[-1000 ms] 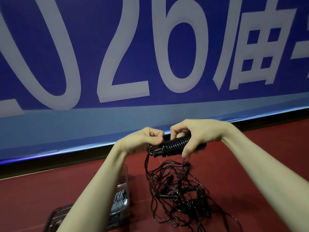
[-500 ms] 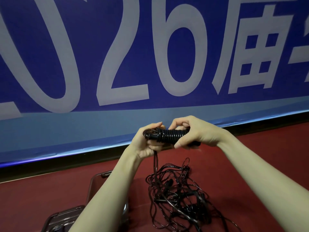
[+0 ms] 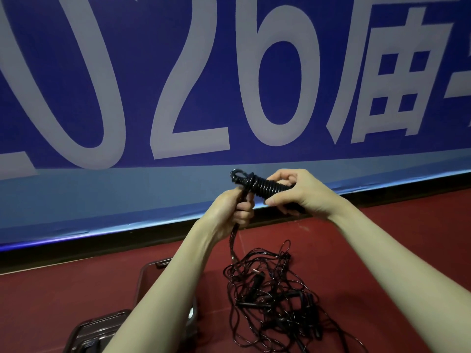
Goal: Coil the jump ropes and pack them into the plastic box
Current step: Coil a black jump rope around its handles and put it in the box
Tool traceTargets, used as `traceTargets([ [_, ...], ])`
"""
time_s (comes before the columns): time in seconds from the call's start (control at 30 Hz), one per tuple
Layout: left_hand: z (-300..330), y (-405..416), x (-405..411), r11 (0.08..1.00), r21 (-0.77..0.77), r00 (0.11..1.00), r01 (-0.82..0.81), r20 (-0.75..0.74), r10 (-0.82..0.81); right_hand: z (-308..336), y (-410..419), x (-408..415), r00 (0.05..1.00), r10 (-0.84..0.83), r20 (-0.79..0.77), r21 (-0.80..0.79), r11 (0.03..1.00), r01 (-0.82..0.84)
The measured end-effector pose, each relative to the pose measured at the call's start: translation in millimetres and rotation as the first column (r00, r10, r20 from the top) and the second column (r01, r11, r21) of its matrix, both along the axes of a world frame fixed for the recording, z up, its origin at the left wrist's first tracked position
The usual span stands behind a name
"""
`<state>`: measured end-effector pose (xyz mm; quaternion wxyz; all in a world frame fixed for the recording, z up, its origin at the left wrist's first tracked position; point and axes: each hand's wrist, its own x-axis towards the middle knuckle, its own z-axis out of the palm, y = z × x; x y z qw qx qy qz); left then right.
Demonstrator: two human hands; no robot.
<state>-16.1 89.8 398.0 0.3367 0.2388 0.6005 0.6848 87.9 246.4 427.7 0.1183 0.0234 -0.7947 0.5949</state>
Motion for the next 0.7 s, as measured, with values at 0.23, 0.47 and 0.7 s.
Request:
traceTargets([
  [0.23,-3,4,8,0.947,-0.282,0.877,-0.150,-0.480,-0.004,-11,31,-10,0.961,-0.276,0.019,-0.168,0.947,0.275],
  [0.47,14,3,12,0.790,-0.439,0.373,-0.428,-0.882,-0.288,-16,29,-18,0.925,-0.372,0.072,-0.063,0.924,0.377],
  [0.7,25,-16,15,0.689,-0.432,-0.021,-0.582,-0.839,-0.544,-19,23,-16,0.937,-0.343,0.060,0.521,0.812,0.264],
])
